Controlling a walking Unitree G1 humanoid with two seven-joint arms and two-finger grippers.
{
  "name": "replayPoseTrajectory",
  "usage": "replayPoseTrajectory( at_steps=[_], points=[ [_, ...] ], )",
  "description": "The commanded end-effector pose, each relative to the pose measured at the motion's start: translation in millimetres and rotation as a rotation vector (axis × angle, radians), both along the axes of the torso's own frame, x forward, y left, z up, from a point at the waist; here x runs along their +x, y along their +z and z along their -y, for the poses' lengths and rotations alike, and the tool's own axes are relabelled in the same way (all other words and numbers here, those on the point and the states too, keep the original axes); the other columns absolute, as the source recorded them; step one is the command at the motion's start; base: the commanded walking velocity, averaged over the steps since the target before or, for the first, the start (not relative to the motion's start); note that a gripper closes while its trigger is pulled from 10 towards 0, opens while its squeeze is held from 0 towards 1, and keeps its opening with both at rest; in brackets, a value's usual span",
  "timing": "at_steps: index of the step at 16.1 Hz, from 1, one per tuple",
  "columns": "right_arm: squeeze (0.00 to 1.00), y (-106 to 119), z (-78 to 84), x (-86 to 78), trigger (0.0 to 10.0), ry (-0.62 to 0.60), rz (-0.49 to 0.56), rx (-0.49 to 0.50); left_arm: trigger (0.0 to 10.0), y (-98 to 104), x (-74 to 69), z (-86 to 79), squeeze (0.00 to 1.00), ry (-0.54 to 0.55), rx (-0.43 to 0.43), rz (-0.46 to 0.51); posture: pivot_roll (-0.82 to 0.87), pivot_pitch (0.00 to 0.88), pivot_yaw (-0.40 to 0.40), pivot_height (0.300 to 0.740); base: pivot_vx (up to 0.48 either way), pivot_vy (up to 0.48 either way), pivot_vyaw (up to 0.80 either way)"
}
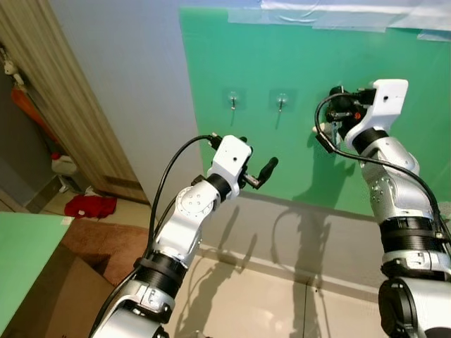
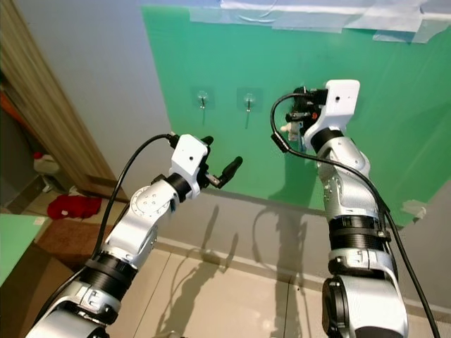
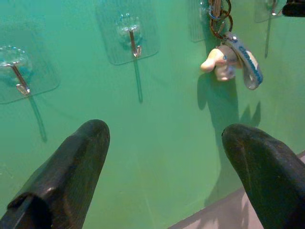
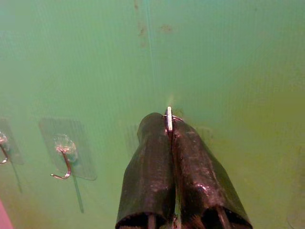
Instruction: Hang keys on a hook
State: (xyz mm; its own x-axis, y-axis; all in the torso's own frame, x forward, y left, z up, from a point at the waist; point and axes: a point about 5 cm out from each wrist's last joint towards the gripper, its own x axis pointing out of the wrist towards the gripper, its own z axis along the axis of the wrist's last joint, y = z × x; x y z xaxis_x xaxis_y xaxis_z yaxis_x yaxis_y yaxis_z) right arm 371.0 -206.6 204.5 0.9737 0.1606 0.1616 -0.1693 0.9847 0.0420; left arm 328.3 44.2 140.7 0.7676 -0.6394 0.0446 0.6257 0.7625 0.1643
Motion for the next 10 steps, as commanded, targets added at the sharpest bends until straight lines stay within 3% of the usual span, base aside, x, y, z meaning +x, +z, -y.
replayPoseTrajectory(
  at_steps=[1,6,10],
  points=[
    [0.0,10,9.4,4.2,0.0,-0.054,0.022,0.004,10.0,3,3.5,-1.7,0.0,0.007,0.019,0.015,-0.13,0.0,0.088,0.731,0.0,0.0,0.0],
    [0.0,-22,5.1,5.0,0.0,-0.031,-0.098,0.099,10.0,2,3.0,-4.1,0.0,0.018,0.02,0.017,-0.13,0.0,0.079,0.731,0.0,0.0,0.0],
    [0.0,-35,4.3,3.5,0.0,-0.033,-0.135,0.113,10.0,1,2.7,-5.6,0.0,0.024,0.022,0.016,-0.13,0.0,0.078,0.731,0.0,0.0,0.0]
  ],
)
